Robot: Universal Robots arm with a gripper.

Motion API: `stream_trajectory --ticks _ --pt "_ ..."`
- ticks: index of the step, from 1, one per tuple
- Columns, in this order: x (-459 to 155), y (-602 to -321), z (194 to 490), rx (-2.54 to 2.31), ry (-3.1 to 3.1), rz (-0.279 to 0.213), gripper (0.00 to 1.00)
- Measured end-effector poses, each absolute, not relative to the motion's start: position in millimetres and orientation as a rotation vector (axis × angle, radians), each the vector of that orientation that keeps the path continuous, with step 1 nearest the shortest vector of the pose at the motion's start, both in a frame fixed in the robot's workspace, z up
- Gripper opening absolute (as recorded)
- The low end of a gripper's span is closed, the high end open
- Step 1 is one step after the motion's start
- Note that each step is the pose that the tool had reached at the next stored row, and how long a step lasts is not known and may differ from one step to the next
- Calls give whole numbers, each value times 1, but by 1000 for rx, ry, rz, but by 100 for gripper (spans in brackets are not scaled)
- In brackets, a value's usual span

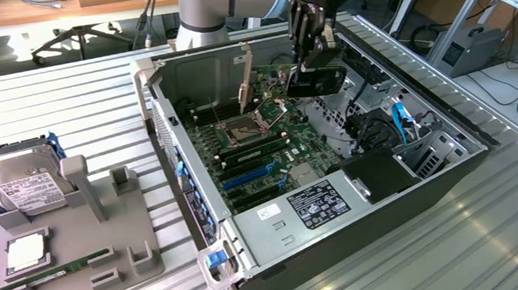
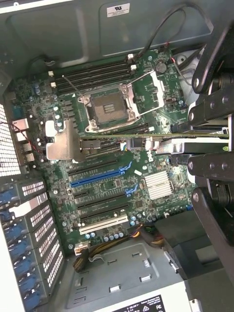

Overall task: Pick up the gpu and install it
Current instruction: 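Insert the gpu into the slot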

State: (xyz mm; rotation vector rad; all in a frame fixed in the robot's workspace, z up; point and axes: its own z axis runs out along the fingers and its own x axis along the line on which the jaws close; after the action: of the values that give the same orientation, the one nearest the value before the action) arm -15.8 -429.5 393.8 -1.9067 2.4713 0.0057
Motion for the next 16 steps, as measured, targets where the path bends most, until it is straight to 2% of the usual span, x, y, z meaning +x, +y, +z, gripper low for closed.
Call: stream_trajectory --ticks 16 --pt "-16 -429 394 -1936 2449 5 27"
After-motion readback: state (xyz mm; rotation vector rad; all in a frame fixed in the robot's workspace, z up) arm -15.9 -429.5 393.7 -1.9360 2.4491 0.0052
